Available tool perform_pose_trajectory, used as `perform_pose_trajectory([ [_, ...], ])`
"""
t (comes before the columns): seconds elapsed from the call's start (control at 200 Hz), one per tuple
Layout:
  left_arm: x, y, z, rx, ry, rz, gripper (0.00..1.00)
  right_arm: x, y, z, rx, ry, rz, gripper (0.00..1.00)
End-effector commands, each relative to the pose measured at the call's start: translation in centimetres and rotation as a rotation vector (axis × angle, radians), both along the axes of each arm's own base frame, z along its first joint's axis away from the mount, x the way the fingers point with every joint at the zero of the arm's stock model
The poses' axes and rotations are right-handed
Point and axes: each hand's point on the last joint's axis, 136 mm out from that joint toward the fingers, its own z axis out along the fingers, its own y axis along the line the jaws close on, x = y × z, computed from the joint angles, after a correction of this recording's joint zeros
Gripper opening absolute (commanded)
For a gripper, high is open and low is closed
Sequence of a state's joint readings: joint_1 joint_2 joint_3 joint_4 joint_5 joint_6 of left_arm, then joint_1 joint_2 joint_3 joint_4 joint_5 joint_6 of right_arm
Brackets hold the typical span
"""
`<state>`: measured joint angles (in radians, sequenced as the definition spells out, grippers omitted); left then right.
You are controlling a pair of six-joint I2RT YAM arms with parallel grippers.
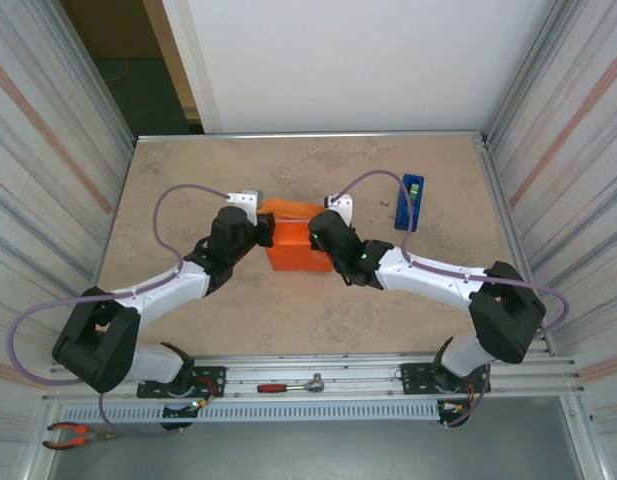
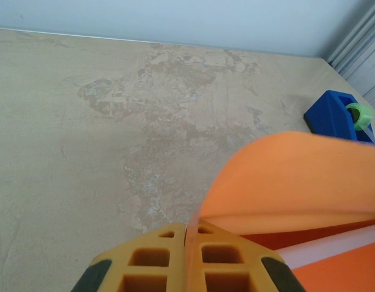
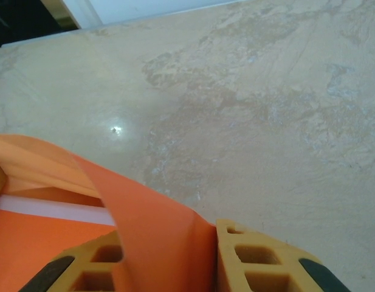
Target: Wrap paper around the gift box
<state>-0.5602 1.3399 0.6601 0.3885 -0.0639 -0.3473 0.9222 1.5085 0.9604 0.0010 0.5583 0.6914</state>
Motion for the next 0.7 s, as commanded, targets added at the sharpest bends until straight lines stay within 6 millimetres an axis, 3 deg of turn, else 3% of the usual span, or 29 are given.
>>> perform_pose_trajectory([
  [0.0, -2.3, -4.5, 1.5, -0.108, -0.013, -0.185, 0.0, -1.7, 0.4, -4.3, -0.018, 0.095, 0.049, 0.24],
  [0.09, -2.7, -4.2, 0.4, -0.106, 0.005, -0.173, 0.0, -2.2, 0.1, -5.3, -0.03, 0.115, 0.041, 0.24],
  [0.175, -2.7, -3.6, 1.3, -0.102, -0.015, -0.157, 0.01, -2.5, 0.0, -5.5, -0.036, 0.12, 0.04, 0.24],
  [0.25, -2.5, -2.9, 3.0, -0.104, -0.045, -0.144, 0.19, -2.6, -0.1, -5.6, -0.042, 0.122, 0.037, 0.24],
  [0.351, -2.2, -0.9, 5.9, -0.146, -0.092, -0.105, 0.58, -2.7, -0.3, -5.7, -0.042, 0.125, 0.032, 0.24],
  [0.461, -2.0, 0.8, 8.5, -0.193, -0.128, -0.101, 0.75, -2.9, -0.4, -5.8, -0.045, 0.127, 0.03, 0.25],
  [0.566, -2.5, 1.1, 9.3, -0.18, -0.123, -0.128, 0.78, -3.0, -0.4, -5.9, -0.049, 0.129, 0.025, 0.25],
  [0.696, -3.4, 0.9, 7.7, -0.169, -0.087, -0.152, 0.7, -3.0, -0.6, -6.0, -0.048, 0.129, 0.012, 0.25],
])
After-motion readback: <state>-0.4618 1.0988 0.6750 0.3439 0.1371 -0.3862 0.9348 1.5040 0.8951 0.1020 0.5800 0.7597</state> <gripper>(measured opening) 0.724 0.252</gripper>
